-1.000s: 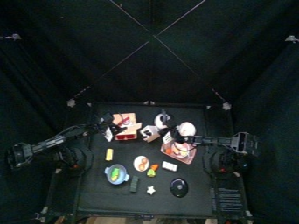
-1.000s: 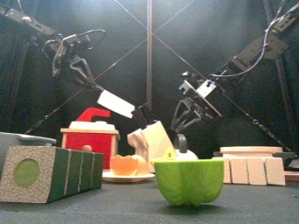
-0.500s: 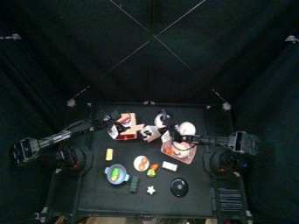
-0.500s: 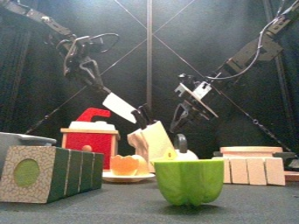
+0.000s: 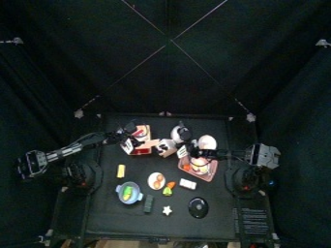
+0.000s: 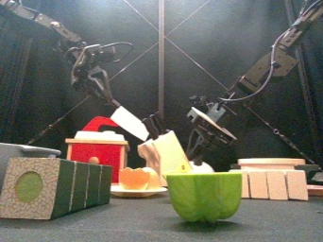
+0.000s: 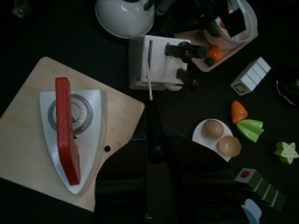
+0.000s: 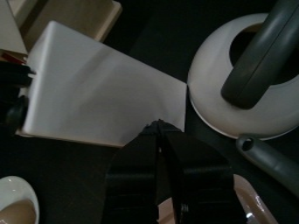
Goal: Place cleaver back in holder
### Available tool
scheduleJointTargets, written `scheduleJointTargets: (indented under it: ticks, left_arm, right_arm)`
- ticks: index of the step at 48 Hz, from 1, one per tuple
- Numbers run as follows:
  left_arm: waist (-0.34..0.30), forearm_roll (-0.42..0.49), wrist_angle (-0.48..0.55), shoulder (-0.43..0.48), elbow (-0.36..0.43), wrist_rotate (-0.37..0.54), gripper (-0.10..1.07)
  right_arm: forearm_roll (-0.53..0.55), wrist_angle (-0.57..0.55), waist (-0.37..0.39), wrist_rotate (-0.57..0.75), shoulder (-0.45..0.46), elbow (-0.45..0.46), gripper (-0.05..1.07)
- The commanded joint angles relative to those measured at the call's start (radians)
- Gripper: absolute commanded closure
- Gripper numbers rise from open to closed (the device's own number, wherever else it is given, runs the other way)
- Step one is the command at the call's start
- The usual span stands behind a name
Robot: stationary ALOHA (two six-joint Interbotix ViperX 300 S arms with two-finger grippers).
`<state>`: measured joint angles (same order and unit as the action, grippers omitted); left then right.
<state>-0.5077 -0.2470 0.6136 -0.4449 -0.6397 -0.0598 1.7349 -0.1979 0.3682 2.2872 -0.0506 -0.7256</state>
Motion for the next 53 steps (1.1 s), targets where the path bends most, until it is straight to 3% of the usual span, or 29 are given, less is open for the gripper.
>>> scheduleJointTargets:
  ticks: [1,53]
  left_arm:
    - [-0.003,0.002,-0.002,0.000,0.031,0.000,0.54]
    - [0.018,0.031,0.018,0.002,0.031,-0.006,0.54]
  right_arm:
    - [-0.003,0.006,0.005,0.000,0.003,0.021,0.65]
    - [-0.015,0.008,0.002,0.000,-0.021,0.021,0.65]
